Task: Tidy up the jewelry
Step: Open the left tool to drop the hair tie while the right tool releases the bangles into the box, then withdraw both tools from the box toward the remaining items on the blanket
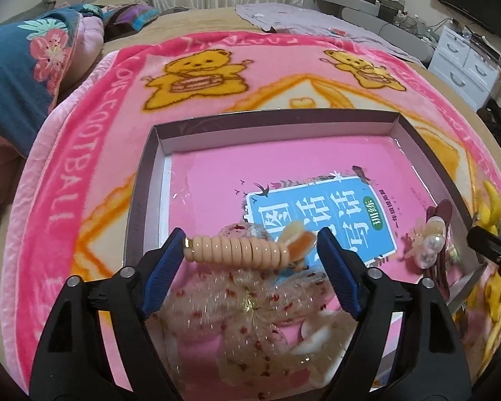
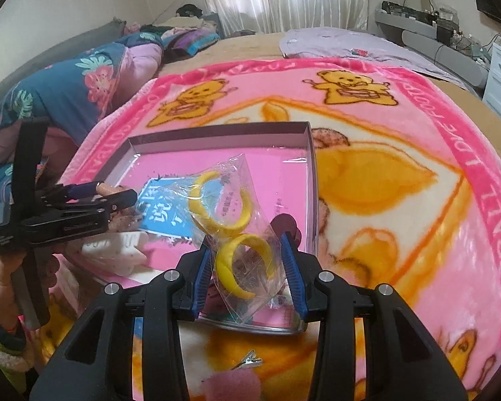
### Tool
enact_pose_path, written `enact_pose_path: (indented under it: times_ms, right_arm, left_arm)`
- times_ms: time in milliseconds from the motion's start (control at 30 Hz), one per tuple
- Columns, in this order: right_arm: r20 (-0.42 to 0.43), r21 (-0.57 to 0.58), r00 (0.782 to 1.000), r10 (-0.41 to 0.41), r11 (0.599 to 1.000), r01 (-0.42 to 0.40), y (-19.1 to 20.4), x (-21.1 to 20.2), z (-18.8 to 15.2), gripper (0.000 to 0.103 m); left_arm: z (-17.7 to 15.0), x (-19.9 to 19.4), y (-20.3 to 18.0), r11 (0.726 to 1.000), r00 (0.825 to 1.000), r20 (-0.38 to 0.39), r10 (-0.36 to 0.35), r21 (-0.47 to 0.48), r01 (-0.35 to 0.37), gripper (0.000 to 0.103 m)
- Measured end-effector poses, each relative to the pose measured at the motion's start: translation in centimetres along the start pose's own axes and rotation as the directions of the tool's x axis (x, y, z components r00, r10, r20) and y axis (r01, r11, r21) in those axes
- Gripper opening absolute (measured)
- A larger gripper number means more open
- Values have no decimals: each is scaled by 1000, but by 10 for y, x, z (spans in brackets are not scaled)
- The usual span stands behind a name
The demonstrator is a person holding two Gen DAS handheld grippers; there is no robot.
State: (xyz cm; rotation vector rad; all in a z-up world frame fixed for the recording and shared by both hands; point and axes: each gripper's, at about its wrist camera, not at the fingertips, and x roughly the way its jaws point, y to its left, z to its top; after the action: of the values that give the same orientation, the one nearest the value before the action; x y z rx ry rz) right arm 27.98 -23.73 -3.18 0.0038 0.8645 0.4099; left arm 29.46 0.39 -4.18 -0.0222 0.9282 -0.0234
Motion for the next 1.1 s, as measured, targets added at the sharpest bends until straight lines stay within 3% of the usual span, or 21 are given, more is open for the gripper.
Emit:
enact_pose_path:
  times_ms: [533, 700, 867, 1100]
  right_arm:
    - [-26, 31, 1000, -2, 1000, 3, -5, 5, -6, 43]
    - [11, 20, 1000, 3, 1000, -4, -4, -7, -6, 56]
    - [82, 18, 997, 7, 1000, -8, -3, -28, -6, 74]
    - [179, 8, 984, -1, 1000, 0, -2, -63, -6, 86]
  left_arm:
    - [1, -35, 0, 998, 999, 30, -36, -49, 37, 89]
    - [3, -51, 1, 997, 998, 45, -46, -62, 49, 90]
    - [4, -69, 3, 995, 996, 64, -56, -76, 61, 92]
    - [3, -105, 7, 991, 990, 117, -72, -102, 84, 93]
